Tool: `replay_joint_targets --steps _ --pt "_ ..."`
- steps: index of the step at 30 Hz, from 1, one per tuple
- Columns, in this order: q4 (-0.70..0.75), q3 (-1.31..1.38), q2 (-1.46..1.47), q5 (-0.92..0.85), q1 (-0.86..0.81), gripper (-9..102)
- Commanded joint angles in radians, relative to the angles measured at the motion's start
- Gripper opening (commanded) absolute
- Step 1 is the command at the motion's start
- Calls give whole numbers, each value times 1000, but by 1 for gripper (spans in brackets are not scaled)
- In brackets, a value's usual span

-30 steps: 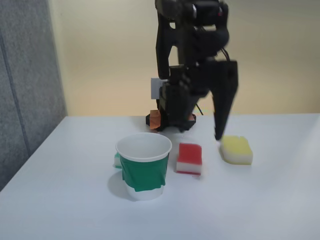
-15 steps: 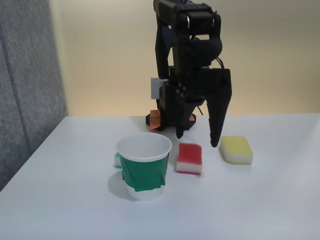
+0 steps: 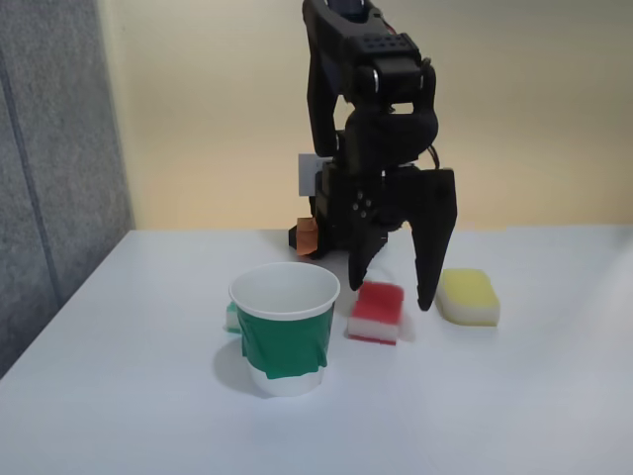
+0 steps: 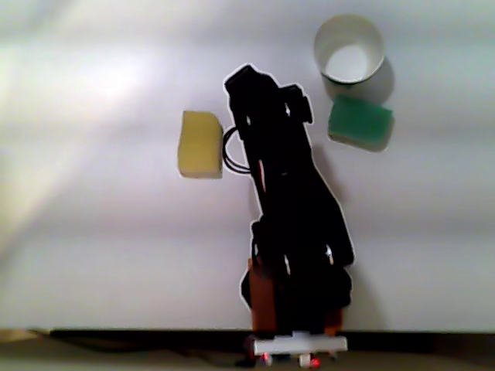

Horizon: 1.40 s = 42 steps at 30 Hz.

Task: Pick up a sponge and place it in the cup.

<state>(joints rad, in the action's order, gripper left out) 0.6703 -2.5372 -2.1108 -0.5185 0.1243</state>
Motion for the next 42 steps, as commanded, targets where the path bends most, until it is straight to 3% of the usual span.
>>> replay_joint_targets --steps 1,10,15,19,28,30,34,40,42 --pt "-3 -6 -17 -9 3 40" --pt "-89 -57 37 20 -14 35" --pt "-302 -124 144 54 -12 30" --pt "-433 -150 221 80 -3 19" --pt "-552 -209 224 213 12 8" --pt "-569 -219 232 236 15 0" --pt "-657 -232 285 275 26 0" --pt "-676 -227 268 275 37 0" --pt "-594 -198 206 230 26 0"
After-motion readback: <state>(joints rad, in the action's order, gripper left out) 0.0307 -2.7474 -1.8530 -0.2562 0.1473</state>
